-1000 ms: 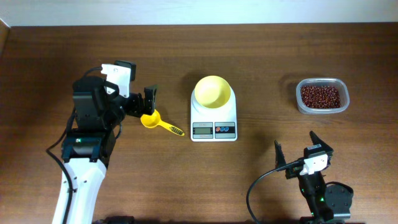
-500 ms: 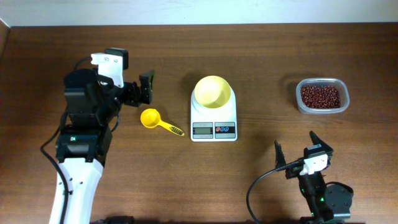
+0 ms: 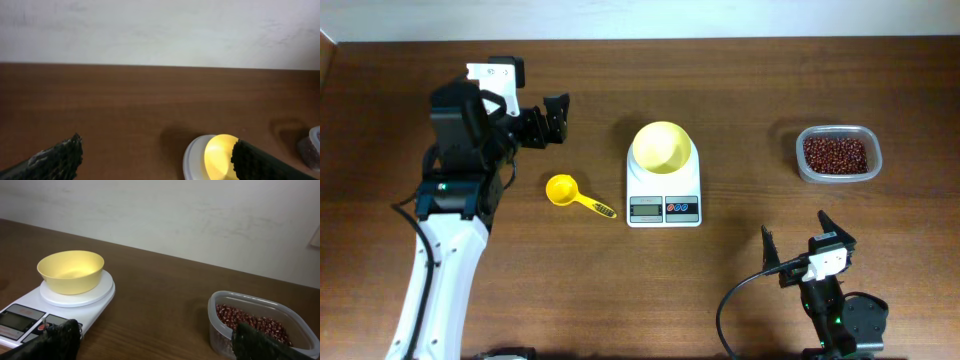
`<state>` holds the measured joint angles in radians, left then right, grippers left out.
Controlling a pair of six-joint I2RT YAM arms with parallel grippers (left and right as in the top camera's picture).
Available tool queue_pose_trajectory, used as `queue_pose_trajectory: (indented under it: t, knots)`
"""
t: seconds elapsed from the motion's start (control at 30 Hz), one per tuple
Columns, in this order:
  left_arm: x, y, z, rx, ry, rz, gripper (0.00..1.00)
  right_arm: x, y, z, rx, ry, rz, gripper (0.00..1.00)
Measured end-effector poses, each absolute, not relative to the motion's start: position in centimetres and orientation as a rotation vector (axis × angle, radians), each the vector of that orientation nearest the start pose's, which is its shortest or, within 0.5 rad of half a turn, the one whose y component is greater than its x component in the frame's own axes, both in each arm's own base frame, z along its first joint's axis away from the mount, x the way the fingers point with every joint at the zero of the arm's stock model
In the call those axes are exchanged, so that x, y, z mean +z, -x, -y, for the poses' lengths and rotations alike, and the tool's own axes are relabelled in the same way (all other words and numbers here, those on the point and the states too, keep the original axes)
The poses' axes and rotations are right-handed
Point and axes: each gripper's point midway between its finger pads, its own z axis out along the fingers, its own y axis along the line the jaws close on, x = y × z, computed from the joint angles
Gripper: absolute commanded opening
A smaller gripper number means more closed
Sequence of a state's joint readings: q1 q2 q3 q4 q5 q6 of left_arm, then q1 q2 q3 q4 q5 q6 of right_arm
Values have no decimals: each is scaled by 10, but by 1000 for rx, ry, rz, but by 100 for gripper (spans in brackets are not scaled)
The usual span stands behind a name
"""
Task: Scoop item into bowl and weigh 50g on scale
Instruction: 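Move the left gripper forward above the yellow scoop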
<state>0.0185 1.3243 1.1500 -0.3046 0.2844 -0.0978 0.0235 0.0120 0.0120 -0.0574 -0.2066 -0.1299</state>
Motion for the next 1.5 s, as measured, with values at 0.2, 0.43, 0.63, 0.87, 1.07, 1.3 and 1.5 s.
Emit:
queue_pose_trajectory:
  t: [0.2,0.43,0.63,0.87,1.07,1.3,1.5]
  knots:
    - [238,-426,25,-296,101,-2165,99,163,-242,-41,86,283,-1603,99]
    - [225,-423,21,-287,154,-2214,99,163,-242,-41,86,282,-1603,99]
    - [223,-422,21,-305,194,-2224,99,163,-242,-41,86,282,-1603,99]
    - [205,-408,6,-270,422,-2293,98,163,-242,-41,86,283,-1603,99]
    - [174,-374,-6,-236,744,-2412,100,163,-242,-41,86,282,-1603,99]
    - [151,-364,-8,-232,934,-2456,99,163,-242,-41,85,283,-1603,99]
    - [108,-366,-1,-243,1010,-2572,99,163,-242,-41,86,282,-1603,99]
